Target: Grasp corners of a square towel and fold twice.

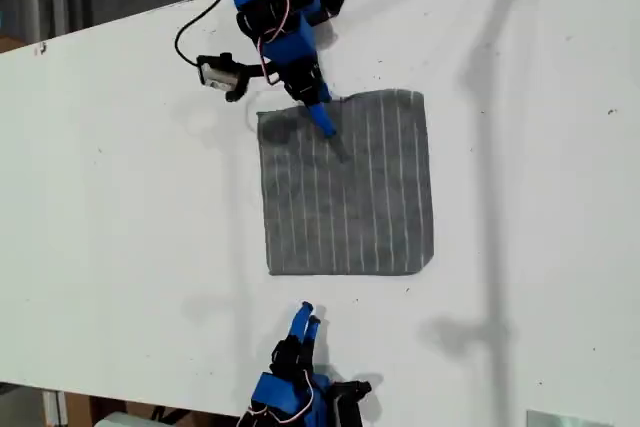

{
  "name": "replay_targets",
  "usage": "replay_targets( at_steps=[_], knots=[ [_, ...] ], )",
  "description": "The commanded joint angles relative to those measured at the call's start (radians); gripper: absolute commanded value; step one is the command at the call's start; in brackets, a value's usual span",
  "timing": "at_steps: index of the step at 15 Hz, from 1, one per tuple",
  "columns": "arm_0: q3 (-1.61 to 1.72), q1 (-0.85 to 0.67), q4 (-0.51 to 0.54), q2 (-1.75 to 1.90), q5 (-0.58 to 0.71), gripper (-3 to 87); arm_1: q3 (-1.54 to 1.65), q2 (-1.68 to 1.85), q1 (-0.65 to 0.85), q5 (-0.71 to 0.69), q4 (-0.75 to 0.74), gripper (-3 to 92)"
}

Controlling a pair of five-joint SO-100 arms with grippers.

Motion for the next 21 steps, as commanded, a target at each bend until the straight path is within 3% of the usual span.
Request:
replay_targets(
  at_steps=[1,5,9,15,19,21],
  knots=[
    [-0.314,0.143,-0.08,-0.446,-0.038,18.1,-0.149,-0.158,-0.078,-0.002,-0.02,41.6],
    [-0.594,0.198,-0.083,-0.89,-0.015,17.8,-0.201,-0.124,-0.245,0.137,0.133,43.3],
    [-0.703,0.278,-0.097,-1.164,-0.067,20.2,-0.601,-0.624,-0.359,0.193,0.337,47.1],
    [-0.66,0.342,-0.135,-1.17,-0.141,20.0,-0.471,-0.641,-0.477,0.347,0.233,43.1],
    [-0.687,0.347,-0.156,-1.243,-0.133,20.0,-0.273,-0.638,-0.546,0.413,-0.051,43.1],
    [-0.689,0.341,-0.164,-1.249,-0.129,20.0,-0.258,-0.675,-0.534,0.405,-0.14,38.0]
  ],
)
